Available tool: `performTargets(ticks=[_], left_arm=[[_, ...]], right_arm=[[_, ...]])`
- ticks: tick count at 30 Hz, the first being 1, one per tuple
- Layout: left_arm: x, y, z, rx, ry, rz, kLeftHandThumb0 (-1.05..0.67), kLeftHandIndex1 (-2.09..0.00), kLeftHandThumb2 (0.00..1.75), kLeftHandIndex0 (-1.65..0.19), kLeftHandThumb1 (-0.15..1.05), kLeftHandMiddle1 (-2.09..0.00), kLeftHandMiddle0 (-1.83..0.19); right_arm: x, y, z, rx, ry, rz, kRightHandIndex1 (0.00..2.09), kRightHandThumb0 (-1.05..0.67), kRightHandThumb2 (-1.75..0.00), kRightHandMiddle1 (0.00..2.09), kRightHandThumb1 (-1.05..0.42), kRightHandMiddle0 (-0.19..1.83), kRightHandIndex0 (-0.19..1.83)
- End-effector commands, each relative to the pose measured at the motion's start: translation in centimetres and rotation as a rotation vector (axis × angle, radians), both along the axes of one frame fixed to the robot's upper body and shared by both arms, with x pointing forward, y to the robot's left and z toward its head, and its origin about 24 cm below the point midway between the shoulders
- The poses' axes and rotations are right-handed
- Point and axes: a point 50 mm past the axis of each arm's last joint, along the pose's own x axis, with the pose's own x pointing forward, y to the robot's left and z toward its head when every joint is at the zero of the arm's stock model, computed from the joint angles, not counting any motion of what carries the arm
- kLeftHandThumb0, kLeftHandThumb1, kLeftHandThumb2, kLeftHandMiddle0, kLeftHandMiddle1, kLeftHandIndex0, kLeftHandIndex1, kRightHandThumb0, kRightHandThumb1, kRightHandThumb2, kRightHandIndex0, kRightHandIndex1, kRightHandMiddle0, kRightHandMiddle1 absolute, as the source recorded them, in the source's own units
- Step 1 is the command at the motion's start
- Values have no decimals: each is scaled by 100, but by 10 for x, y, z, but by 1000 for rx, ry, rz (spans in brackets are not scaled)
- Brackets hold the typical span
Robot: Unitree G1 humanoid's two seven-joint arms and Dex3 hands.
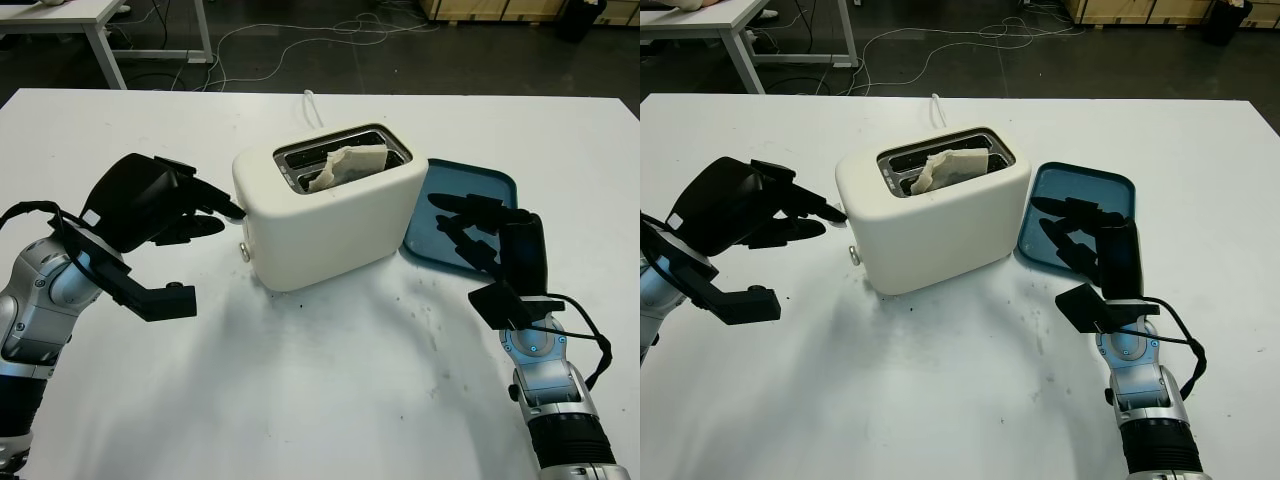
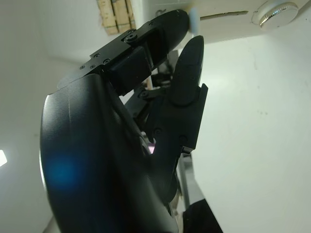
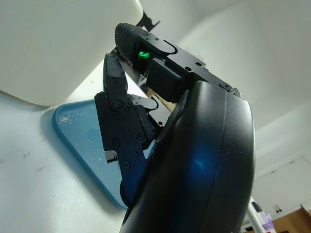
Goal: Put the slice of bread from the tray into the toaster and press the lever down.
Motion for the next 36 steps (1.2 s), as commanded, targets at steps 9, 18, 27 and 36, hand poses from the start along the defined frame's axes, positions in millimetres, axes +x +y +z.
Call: performTargets(ticks=[9,18,27,36], left_arm=[[8,5,-10,-22,30,29,-29,-2,15,-113,92,-119,-85],[5,1,-9,-22,19,5,-32,-2,17,-114,92,-119,-86],[2,-3,-8,-31,6,-12,-31,-2,13,-115,92,-124,-86],[1,-4,-12,-32,33,-9,-30,-2,13,-115,92,-119,-87]], right_arm=[[-1,1,-2,17,13,12,92,-23,-19,0,-92,109,87],[-2,1,-2,20,18,17,92,-24,-19,0,-92,109,86],[-2,1,-2,26,25,15,90,-24,-20,0,-92,108,86],[-2,1,-2,21,23,15,91,-23,-19,0,-92,108,87]])
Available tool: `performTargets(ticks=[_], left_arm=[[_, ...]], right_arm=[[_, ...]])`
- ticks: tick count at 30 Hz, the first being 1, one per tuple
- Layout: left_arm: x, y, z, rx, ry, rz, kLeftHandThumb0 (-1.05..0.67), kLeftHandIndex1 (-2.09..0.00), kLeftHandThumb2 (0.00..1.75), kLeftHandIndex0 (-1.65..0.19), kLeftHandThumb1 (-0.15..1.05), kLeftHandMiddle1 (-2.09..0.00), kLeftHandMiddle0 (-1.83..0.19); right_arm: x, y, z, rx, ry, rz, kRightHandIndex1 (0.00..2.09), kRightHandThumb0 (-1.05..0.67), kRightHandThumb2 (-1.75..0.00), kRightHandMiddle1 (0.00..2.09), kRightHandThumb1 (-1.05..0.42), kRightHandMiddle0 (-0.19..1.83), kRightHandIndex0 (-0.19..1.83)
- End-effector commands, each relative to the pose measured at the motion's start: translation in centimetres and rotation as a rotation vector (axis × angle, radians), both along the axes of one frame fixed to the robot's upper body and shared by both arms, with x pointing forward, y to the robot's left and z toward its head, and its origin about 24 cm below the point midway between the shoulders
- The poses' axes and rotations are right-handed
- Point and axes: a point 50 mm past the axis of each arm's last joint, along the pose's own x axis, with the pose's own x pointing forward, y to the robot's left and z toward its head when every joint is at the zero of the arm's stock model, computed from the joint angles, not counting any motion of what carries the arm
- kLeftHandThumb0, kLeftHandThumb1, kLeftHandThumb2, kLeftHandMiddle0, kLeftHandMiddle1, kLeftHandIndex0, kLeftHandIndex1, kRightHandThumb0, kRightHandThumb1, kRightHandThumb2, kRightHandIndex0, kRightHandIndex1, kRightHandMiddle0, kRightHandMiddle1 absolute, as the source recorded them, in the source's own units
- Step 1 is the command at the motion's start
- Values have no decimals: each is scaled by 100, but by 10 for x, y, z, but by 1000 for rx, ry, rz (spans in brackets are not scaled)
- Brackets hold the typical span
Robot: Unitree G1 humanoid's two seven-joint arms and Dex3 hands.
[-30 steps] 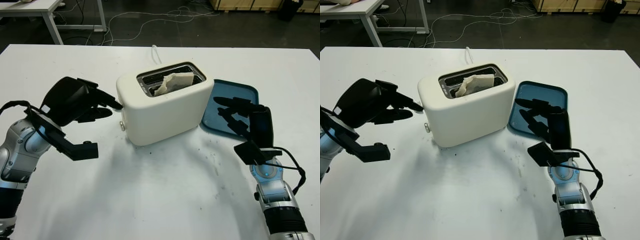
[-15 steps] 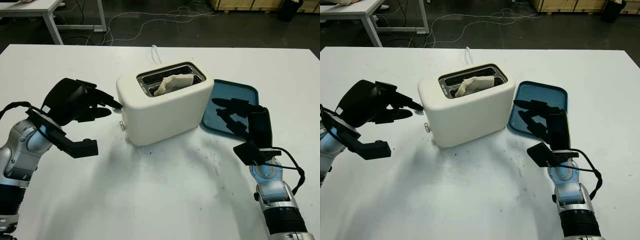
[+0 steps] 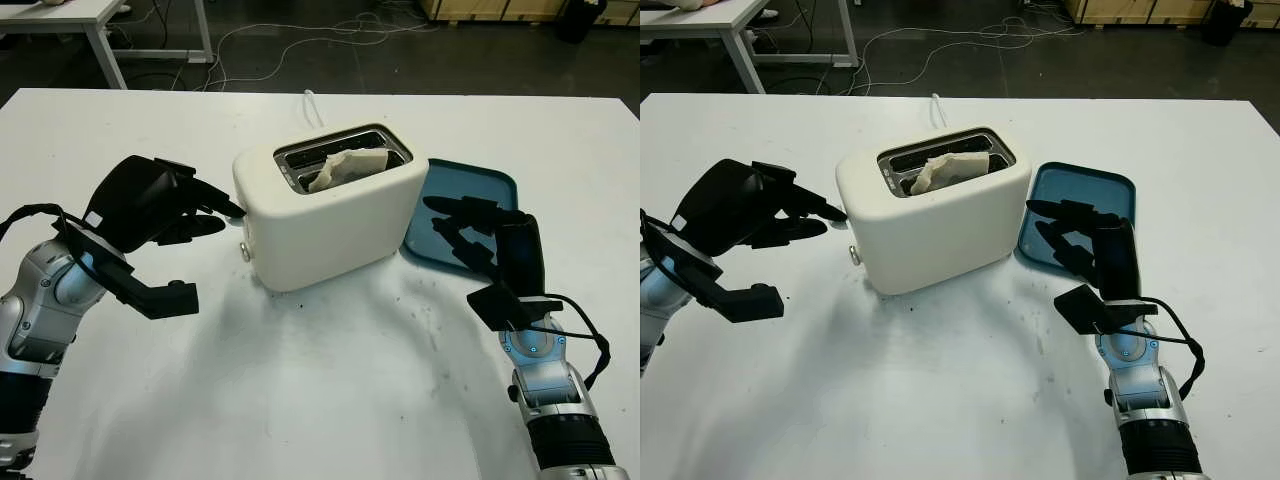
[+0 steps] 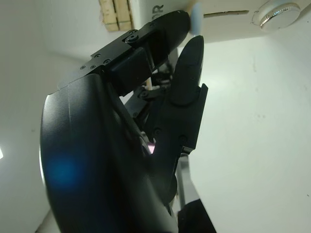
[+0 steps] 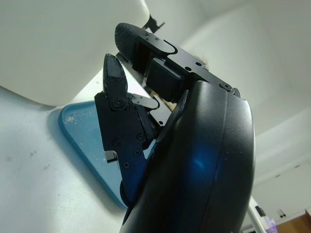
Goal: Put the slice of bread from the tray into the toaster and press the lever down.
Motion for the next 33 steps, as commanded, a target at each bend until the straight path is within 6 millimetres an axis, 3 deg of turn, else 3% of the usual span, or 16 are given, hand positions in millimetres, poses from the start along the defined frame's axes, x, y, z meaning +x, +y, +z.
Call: performTargets(ticks=[1,13,17,24,29,33], left_arm=[[-2,-4,-9,-1,41,-15,-30,-2,14,-115,92,-118,-86],[2,-7,-41,-55,181,9,-28,-2,19,-117,92,-113,-87],[7,-13,-66,-139,252,39,-25,-1,17,-115,92,-122,-82],[11,-39,-109,-292,355,38,-20,0,23,-111,92,-119,-75],[8,-46,-118,-310,390,43,-23,0,27,-111,92,-109,-76],[6,-44,-117,-306,374,52,-24,-1,26,-110,92,-123,-74]], right_arm=[[-2,-1,-1,25,6,-6,91,-23,-19,0,-92,108,87],[-5,-6,-1,24,10,-10,93,-21,-19,0,-92,107,87],[-7,-7,0,22,11,-10,94,-23,-19,0,-92,108,87],[-10,-8,2,12,-1,-2,95,-23,-19,1,-92,109,89],[-12,-9,4,9,9,-1,94,-25,-19,1,-92,109,88],[-12,-9,3,14,8,6,94,-25,-19,1,-92,109,88]])
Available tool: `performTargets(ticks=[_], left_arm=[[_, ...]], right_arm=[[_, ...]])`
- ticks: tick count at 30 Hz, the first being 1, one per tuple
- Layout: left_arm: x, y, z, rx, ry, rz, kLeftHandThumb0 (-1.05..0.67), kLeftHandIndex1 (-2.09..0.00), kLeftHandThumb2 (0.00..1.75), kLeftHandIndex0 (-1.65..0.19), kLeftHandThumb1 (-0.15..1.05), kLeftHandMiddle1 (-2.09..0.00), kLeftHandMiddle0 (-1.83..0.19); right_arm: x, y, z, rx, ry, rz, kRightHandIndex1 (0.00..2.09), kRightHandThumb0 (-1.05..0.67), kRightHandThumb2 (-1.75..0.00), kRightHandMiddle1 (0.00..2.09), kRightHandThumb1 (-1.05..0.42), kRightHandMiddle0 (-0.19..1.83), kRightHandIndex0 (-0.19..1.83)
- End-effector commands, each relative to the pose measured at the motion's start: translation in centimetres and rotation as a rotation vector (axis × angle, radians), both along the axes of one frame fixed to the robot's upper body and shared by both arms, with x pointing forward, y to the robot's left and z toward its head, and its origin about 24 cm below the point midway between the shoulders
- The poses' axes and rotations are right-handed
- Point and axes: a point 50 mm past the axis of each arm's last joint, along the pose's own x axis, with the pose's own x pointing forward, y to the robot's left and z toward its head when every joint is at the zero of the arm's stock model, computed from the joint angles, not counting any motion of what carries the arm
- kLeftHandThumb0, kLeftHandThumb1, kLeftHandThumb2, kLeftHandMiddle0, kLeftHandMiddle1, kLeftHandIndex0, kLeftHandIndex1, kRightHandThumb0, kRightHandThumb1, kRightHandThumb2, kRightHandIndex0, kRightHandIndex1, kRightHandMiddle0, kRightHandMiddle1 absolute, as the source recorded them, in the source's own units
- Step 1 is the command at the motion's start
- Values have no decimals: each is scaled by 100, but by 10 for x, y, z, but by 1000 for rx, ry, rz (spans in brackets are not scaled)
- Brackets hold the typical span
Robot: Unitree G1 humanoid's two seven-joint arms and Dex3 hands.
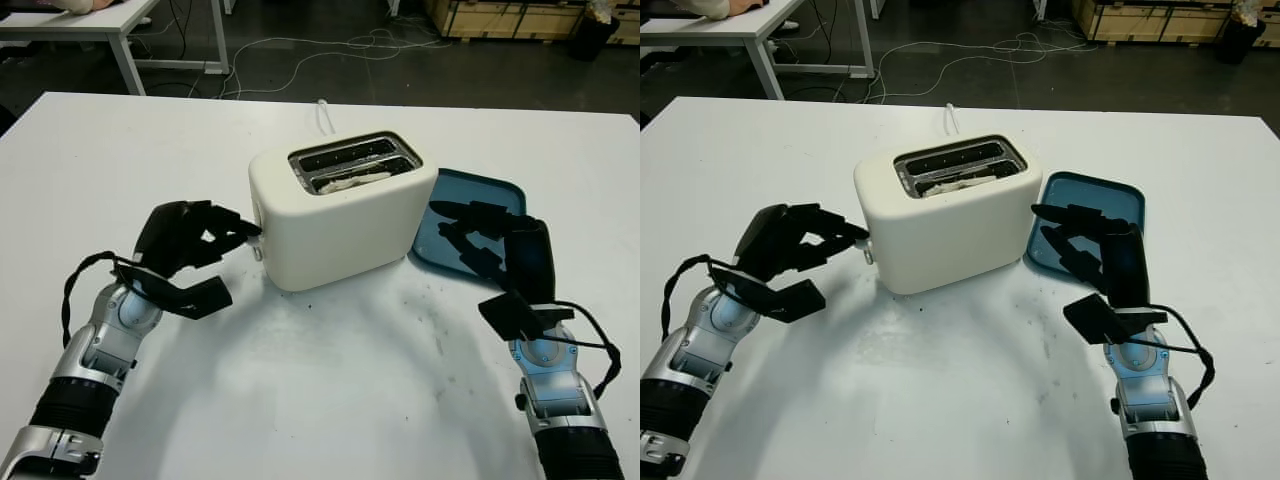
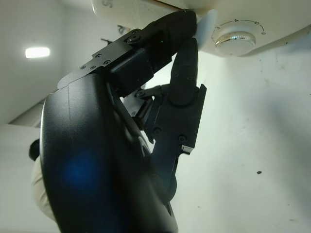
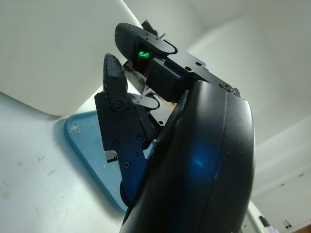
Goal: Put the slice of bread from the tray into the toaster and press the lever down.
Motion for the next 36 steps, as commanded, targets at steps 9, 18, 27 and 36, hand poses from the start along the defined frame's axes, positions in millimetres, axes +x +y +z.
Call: performTargets(ticks=[9,18,27,36], left_arm=[[-11,-29,-31,56,136,-113,-24,-1,27,-111,92,-125,-72],[-6,-29,-11,232,130,-152,-23,-1,21,-112,92,-120,-76],[6,-68,-42,508,419,-81,-16,-19,12,-127,92,-146,-76],[-2,-102,-82,544,619,-100,-16,-46,13,-91,92,-88,-79]], right_arm=[[-1,-1,1,9,7,7,91,-24,-18,0,-92,108,87],[-2,0,3,2,-7,15,86,-23,-17,0,-92,108,89],[-4,-5,5,-22,-19,16,86,-24,-16,1,-92,109,93],[-9,-15,9,-61,-23,-9,88,-27,-18,1,-92,111,90]])
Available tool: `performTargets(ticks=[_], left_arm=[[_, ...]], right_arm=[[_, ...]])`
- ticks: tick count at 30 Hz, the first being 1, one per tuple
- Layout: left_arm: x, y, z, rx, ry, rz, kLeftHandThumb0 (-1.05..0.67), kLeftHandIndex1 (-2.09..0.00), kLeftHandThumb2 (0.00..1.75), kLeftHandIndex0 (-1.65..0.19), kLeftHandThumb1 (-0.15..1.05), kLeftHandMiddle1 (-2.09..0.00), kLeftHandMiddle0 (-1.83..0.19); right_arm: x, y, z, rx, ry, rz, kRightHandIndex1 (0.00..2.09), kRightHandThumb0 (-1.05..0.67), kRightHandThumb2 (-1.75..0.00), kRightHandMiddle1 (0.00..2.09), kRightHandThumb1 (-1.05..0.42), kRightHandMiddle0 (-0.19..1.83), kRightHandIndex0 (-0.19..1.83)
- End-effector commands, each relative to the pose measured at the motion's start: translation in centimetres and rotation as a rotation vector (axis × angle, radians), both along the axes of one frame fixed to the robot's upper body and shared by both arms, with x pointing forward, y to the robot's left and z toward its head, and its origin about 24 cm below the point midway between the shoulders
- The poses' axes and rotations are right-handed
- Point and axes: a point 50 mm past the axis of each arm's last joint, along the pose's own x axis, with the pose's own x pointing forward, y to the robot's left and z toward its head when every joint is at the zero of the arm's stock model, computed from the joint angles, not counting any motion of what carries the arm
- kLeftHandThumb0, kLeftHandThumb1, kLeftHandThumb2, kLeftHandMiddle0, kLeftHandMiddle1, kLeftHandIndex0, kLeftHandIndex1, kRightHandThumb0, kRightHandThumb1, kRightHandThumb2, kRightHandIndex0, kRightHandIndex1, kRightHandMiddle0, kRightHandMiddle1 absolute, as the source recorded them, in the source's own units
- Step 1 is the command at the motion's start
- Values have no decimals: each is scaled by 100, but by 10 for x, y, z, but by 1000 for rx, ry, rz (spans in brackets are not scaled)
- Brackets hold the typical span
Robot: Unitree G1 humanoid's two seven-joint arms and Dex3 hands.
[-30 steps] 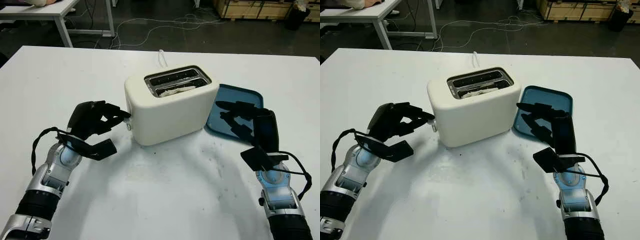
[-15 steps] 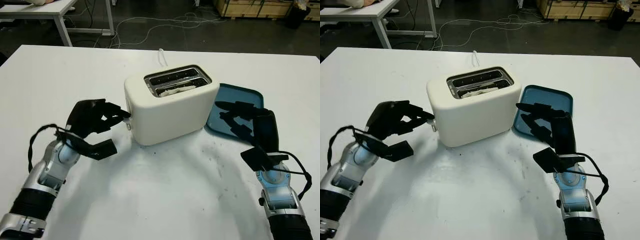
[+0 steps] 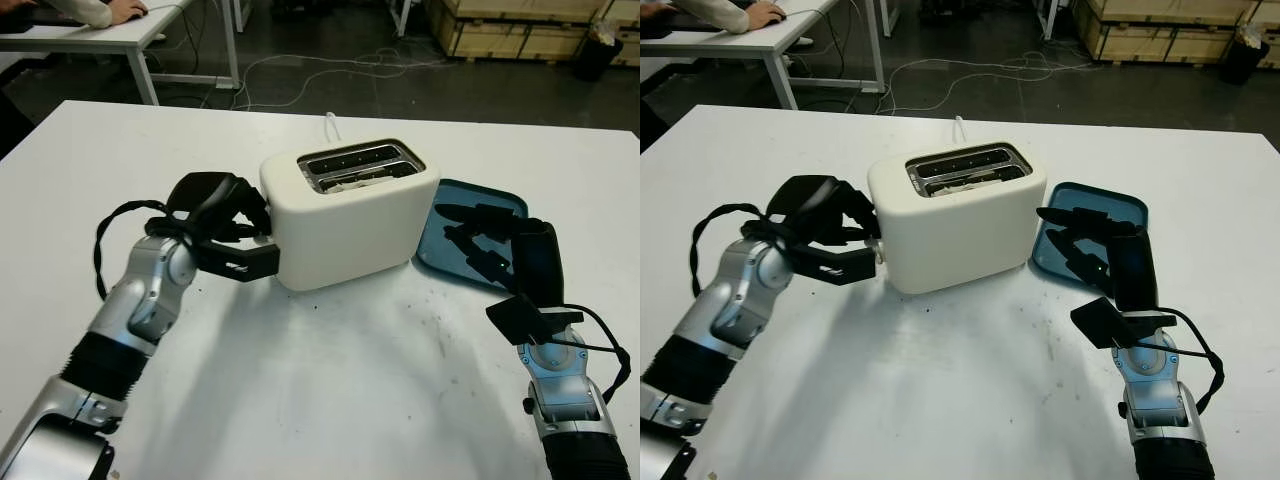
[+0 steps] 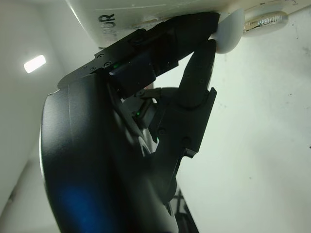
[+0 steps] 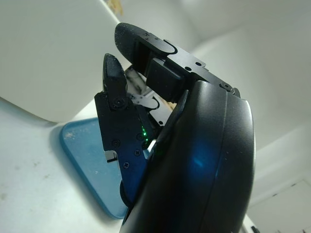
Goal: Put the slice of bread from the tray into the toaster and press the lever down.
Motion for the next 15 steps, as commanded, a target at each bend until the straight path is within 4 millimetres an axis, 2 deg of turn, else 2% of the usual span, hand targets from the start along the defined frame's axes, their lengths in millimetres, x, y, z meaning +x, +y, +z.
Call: performTargets(ticks=[1,4,6,7,8,9,10,12,15], left_arm=[[-37,-61,-107,115,485,-145,-16,-42,13,-93,92,-90,-77],[-37,-58,-108,111,474,-127,-15,-47,16,-99,92,-106,-77],[-37,-55,-108,102,460,-117,-15,-77,17,-91,92,-129,-72],[-37,-54,-108,97,458,-115,-14,-100,17,-83,92,-140,-71],[-36,-54,-107,95,462,-111,-14,-115,17,-77,92,-146,-70],[-36,-54,-107,94,467,-109,-15,-119,19,-73,92,-144,-68],[-36,-54,-106,91,473,-109,-16,-118,20,-72,92,-141,-68],[-37,-54,-105,84,462,-116,-15,-98,19,-77,92,-126,-71],[-39,-54,-104,83,455,-122,-16,-94,17,-81,92,-130,-72]], right_arm=[[-5,-8,5,-28,-22,-3,88,-26,-17,1,-92,111,90],[-4,-7,4,-31,-19,3,87,-25,-16,1,-92,111,91],[-4,-6,4,-31,-16,7,87,-25,-16,0,-92,110,91],[-4,-6,4,-31,-15,7,87,-25,-16,1,-92,110,91],[-4,-6,4,-31,-12,6,87,-25,-16,1,-92,111,91],[-4,-6,3,-31,-10,4,87,-25,-16,1,-92,111,91],[-4,-6,3,-30,-8,3,87,-24,-16,1,-92,111,91],[-4,-6,3,-28,-6,3,88,-24,-16,1,-92,111,91],[-4,-6,3,-29,-8,7,88,-25,-16,1,-92,112,91]])
